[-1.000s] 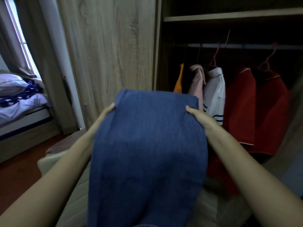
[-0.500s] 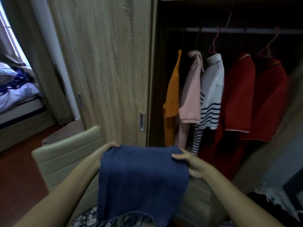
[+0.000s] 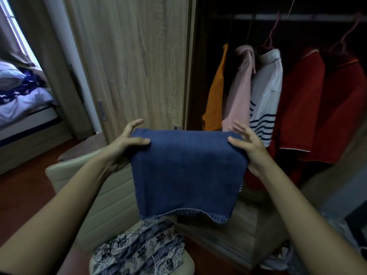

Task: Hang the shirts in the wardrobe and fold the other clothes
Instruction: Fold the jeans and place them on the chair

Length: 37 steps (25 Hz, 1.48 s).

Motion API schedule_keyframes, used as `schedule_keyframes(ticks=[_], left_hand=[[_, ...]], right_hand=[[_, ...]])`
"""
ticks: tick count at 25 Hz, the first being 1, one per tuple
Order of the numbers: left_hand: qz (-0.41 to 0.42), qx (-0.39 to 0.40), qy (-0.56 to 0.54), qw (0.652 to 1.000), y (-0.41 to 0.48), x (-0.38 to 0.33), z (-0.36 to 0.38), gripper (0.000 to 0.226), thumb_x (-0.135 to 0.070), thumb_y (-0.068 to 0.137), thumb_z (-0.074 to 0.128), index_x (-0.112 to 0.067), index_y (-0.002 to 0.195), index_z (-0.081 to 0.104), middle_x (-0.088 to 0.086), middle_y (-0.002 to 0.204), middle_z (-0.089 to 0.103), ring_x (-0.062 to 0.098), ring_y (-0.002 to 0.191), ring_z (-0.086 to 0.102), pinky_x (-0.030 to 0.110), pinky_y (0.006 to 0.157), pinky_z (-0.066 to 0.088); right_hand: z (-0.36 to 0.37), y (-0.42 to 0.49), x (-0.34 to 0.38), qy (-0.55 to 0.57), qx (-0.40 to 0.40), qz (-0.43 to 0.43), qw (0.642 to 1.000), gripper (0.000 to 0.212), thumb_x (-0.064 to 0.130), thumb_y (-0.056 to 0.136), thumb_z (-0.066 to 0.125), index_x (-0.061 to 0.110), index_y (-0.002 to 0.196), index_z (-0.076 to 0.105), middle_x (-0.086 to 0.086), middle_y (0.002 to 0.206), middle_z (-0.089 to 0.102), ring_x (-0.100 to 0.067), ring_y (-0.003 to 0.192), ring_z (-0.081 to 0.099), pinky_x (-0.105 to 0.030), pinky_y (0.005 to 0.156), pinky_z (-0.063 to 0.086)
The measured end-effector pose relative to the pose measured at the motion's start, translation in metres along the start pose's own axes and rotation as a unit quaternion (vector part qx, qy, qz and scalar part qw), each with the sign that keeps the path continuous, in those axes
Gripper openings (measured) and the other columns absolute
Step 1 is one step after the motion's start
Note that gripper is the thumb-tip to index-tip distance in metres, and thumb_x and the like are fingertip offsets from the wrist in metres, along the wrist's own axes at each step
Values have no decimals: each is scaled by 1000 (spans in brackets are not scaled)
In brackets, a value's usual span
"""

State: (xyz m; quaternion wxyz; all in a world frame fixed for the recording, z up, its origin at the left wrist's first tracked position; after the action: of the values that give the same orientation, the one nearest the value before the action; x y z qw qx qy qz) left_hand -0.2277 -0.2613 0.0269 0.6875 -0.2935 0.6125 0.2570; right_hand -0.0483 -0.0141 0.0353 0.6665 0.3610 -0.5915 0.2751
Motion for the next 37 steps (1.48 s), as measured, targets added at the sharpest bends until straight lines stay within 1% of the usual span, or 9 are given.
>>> schedule_keyframes(ticks=[2, 6, 10, 13, 17, 24, 30, 34, 37], left_hand=[[49, 78, 29, 995, -5, -15, -5, 106, -12, 36, 88, -44, 127, 45, 3, 137, 41, 25, 112, 55, 30, 79, 51], [196, 92, 103, 971, -18, -68, -7, 107, -12, 42, 86, -45, 133, 41, -1, 139, 48, 16, 120, 56, 27, 88, 53], [311, -13, 87, 946, -35, -108, -20, 62, -49, 53, 84, -36, 109, 60, -8, 107, 69, 8, 99, 66, 18, 75, 54], [268, -93, 83, 955, -24, -83, -10, 37, -51, 76, 67, -25, 102, 63, -6, 96, 70, 10, 93, 68, 21, 72, 54], [188, -166, -12, 968, -20, -33, 4, 25, -47, 91, 53, -27, 104, 62, -7, 100, 70, 8, 92, 68, 22, 70, 54], [212, -209, -66, 952, -10, -76, -12, 22, -44, 94, 49, -25, 89, 59, -6, 89, 65, -3, 66, 65, 14, 59, 53], [200, -115, 23, 973, 12, -144, 0, 30, -50, 88, 55, -22, 93, 63, -1, 96, 71, 4, 76, 70, 16, 58, 54], [209, 26, 34, 977, 15, -173, 16, 63, -52, 80, 64, -9, 125, 55, 4, 112, 70, 12, 105, 65, 26, 88, 51], [139, 0, -22, 990, 18, -106, 33, 18, -12, 93, 48, -5, 110, 52, -5, 58, 70, -1, 57, 67, 10, 50, 49]], right_hand=[[-2, -11, 18, 18, 33, -51, 998, 92, 2, 61, 72, 33, 138, 32, -1, 136, 50, -9, 119, 53, -18, 86, 51], [3, -29, 74, -136, 62, -225, 963, 119, 15, 56, 86, 29, 145, 8, 6, 139, 46, -6, 126, 49, -14, 92, 45], [-3, -42, 126, -229, -104, -351, 902, 77, 39, 70, 71, 24, 136, 35, 31, 118, 53, 11, 110, 53, -12, 92, 44], [-2, -25, 117, -277, -158, -293, 901, 30, 50, 80, 62, 37, 105, 52, 14, 96, 60, -3, 93, 59, -29, 83, 48], [6, -14, 80, -198, -125, -188, 954, 12, 42, 87, 58, 32, 89, 51, 17, 85, 60, 13, 75, 57, -18, 74, 48], [19, -18, 41, -50, 62, -59, 995, 90, 66, 52, 77, 20, 123, 48, 2, 119, 62, -11, 107, 62, -31, 93, 52], [25, -14, 41, 45, -131, -136, 981, 39, 18, 77, 73, 12, 113, 61, -1, 112, 68, -12, 103, 66, -27, 85, 54], [10, 0, 79, 130, -168, -142, 967, 28, 14, 84, 67, 12, 112, 63, -6, 113, 69, -20, 104, 66, -37, 88, 54], [-18, -5, 80, 105, -208, -139, 962, 24, 13, 83, 66, 20, 107, 64, -3, 110, 70, -20, 103, 66, -35, 87, 53]])
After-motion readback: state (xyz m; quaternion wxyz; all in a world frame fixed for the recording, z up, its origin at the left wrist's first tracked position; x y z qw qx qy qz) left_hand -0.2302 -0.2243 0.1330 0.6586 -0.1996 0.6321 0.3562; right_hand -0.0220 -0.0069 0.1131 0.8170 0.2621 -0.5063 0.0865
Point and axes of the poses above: each hand's wrist, its own y-axis towards the middle knuckle, its own z-axis out of the palm, x = y × z, the point moved 8 cm from there along y, towards the middle knuckle
